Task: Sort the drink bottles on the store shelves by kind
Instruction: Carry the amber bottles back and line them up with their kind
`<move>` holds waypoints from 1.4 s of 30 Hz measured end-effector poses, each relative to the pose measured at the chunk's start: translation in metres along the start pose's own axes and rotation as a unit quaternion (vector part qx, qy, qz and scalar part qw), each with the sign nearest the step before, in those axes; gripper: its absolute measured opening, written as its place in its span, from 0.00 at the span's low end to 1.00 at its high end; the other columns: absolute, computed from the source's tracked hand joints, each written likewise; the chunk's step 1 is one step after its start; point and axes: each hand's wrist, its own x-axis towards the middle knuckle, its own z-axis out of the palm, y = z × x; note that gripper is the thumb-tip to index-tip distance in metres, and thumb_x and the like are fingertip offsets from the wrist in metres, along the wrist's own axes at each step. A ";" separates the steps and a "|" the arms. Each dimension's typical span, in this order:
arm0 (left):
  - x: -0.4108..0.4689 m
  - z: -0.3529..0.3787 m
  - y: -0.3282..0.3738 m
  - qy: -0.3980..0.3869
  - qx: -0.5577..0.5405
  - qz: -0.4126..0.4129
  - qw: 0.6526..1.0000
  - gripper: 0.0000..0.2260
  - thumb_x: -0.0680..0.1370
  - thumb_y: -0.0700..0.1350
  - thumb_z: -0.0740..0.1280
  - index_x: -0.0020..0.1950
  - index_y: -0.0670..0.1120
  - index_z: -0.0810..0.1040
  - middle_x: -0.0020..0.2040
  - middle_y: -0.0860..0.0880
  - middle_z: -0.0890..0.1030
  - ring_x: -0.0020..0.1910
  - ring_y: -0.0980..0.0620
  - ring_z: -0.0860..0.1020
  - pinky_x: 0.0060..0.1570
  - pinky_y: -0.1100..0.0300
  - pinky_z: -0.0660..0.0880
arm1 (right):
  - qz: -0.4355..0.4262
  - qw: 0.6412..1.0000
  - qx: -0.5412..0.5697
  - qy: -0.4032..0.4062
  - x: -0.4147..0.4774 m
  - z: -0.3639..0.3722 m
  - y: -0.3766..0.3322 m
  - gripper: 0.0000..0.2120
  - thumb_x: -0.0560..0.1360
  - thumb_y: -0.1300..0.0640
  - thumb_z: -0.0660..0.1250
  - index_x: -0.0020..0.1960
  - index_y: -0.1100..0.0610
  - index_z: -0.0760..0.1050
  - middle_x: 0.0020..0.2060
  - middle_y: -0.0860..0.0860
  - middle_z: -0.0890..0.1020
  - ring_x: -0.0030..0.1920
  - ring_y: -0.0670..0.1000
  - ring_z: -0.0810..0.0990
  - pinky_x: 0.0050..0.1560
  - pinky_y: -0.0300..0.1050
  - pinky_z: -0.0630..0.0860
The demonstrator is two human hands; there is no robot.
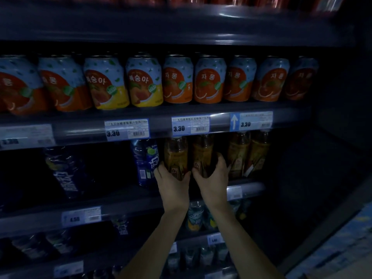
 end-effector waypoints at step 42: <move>-0.008 0.011 -0.006 -0.043 -0.002 0.023 0.999 0.27 0.72 0.42 0.74 0.67 0.39 0.68 0.58 0.46 0.70 0.52 0.59 0.70 0.49 0.81 0.63 | -0.007 0.993 -0.079 0.090 -0.003 0.000 -0.005 0.36 0.71 0.53 0.74 0.72 0.61 0.61 0.64 0.56 0.69 0.65 0.54 0.68 0.61 0.46 0.69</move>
